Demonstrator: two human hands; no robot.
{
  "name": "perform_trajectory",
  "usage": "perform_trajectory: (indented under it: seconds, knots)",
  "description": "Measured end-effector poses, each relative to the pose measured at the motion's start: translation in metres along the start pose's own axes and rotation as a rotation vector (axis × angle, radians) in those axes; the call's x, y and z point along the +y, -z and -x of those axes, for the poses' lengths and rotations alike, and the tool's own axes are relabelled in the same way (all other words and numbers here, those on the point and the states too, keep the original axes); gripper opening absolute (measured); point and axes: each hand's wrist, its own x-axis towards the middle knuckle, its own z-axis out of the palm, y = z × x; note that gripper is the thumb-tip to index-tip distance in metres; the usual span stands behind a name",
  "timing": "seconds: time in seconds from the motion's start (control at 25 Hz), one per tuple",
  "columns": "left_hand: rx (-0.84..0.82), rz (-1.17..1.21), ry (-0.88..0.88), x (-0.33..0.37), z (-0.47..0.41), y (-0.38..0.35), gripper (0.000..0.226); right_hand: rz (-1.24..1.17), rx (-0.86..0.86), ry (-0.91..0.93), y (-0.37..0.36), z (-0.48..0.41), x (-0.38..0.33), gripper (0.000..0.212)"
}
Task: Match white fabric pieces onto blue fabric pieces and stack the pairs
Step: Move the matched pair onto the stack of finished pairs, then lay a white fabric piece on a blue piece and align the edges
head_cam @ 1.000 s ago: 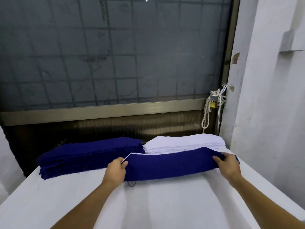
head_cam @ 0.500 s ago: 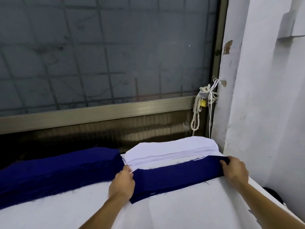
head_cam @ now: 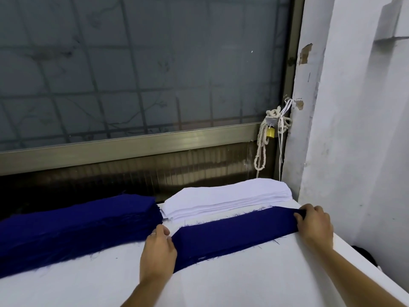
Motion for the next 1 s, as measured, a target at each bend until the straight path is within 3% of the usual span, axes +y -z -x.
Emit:
perform_trajectory:
  seconds: [0.12, 0.32, 0.6, 0.8, 0.88, 1.0]
  knots:
    - [0.016, 0.034, 0.007, 0.0, -0.001, 0.0, 0.013, -0.019, 0.002, 0.004, 0.002, 0.003, -0.003, 0.029]
    - [0.026, 0.119, 0.022, -0.002, -0.004, -0.002, 0.01, 0.168, 0.059, 0.142, 0.001, 0.007, -0.008, 0.028]
    - [0.045, 0.134, 0.025, -0.007, -0.007, -0.004, 0.014, 0.185, -0.104, 0.249, 0.002, 0.012, -0.017, 0.028]
    - [0.026, 0.079, -0.055, -0.008, 0.001, 0.011, 0.028, 0.487, -0.14, 0.269, 0.01, 0.026, -0.044, 0.022]
    - [0.039, 0.097, -0.111, -0.01, 0.0, 0.031, 0.029, 0.459, -0.097, 0.327, 0.009, 0.038, -0.069, 0.02]
    - [0.128, 0.119, -0.176, -0.022, -0.017, 0.078, 0.024, 0.235, -0.108, 0.449, 0.003, 0.066, -0.121, 0.019]
